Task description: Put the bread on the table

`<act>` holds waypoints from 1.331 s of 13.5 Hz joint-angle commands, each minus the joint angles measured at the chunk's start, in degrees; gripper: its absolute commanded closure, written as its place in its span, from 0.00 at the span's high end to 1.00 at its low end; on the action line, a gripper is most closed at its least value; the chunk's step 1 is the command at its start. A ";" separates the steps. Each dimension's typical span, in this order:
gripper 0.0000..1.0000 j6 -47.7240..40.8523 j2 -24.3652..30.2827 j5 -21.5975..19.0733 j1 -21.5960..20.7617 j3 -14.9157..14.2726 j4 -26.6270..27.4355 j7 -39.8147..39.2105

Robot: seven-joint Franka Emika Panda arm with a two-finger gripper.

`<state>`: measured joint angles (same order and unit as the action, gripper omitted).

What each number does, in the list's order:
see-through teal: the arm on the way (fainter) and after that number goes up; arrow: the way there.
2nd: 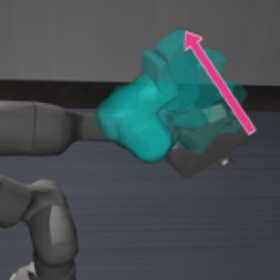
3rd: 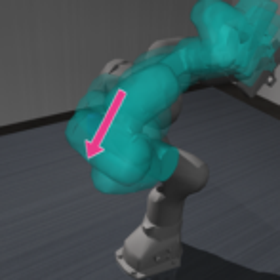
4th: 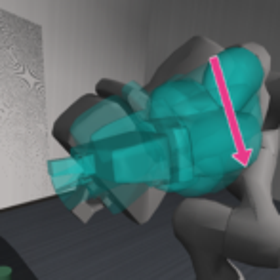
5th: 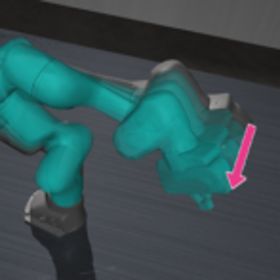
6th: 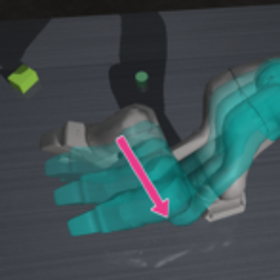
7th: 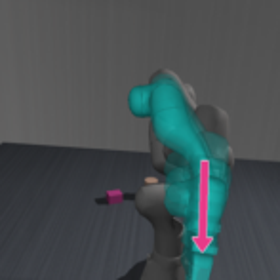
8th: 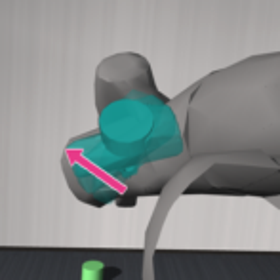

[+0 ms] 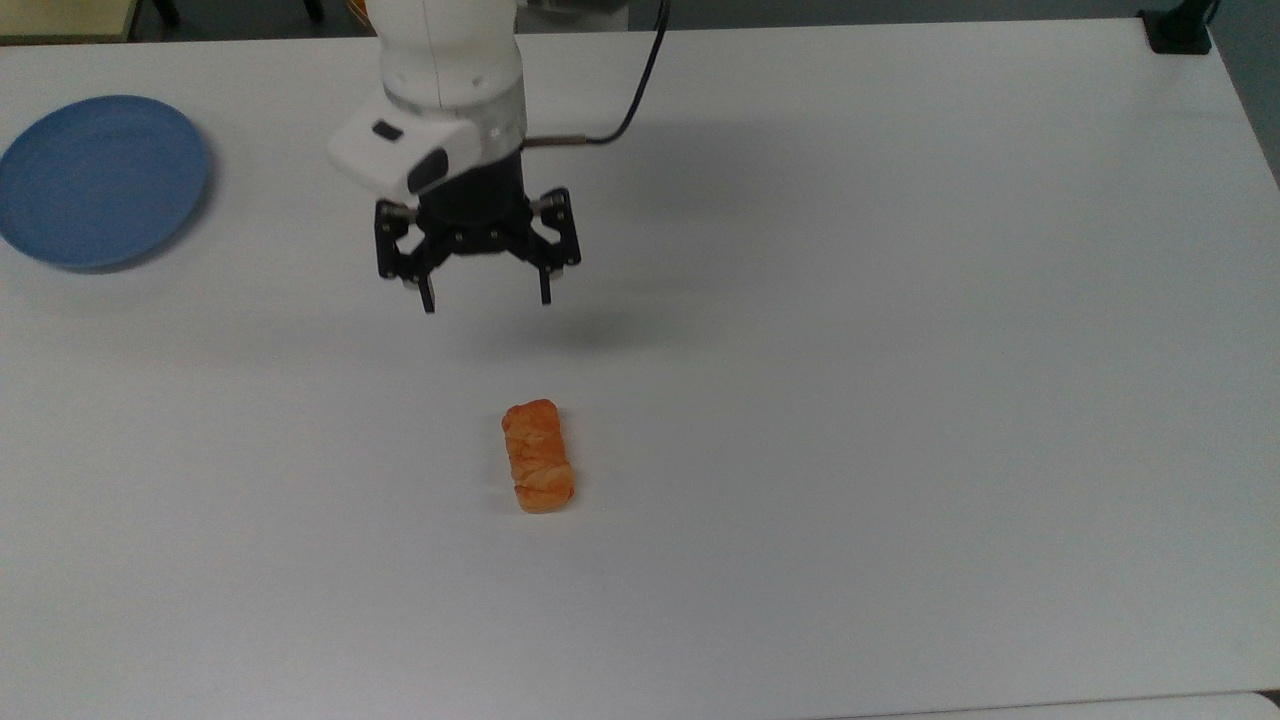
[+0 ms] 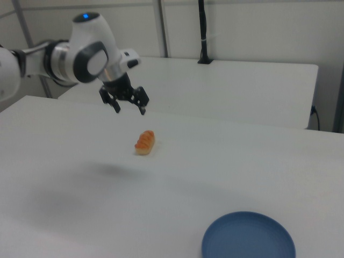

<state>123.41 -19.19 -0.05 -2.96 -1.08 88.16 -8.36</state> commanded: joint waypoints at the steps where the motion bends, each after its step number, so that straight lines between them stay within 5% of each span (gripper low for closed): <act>1: 1.00 -12.17 11.25 -2.23 0.41 -0.86 3.33 5.54; 6: 1.00 -28.90 20.50 -2.24 0.41 -1.64 3.42 11.61; 11: 1.00 -33.50 28.06 -4.34 -0.21 -1.82 7.97 11.88; 18: 1.00 -29.64 24.83 -5.14 -0.47 1.68 8.87 15.22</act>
<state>89.94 7.32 -4.41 -2.76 -1.47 95.54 5.06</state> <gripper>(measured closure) 0.000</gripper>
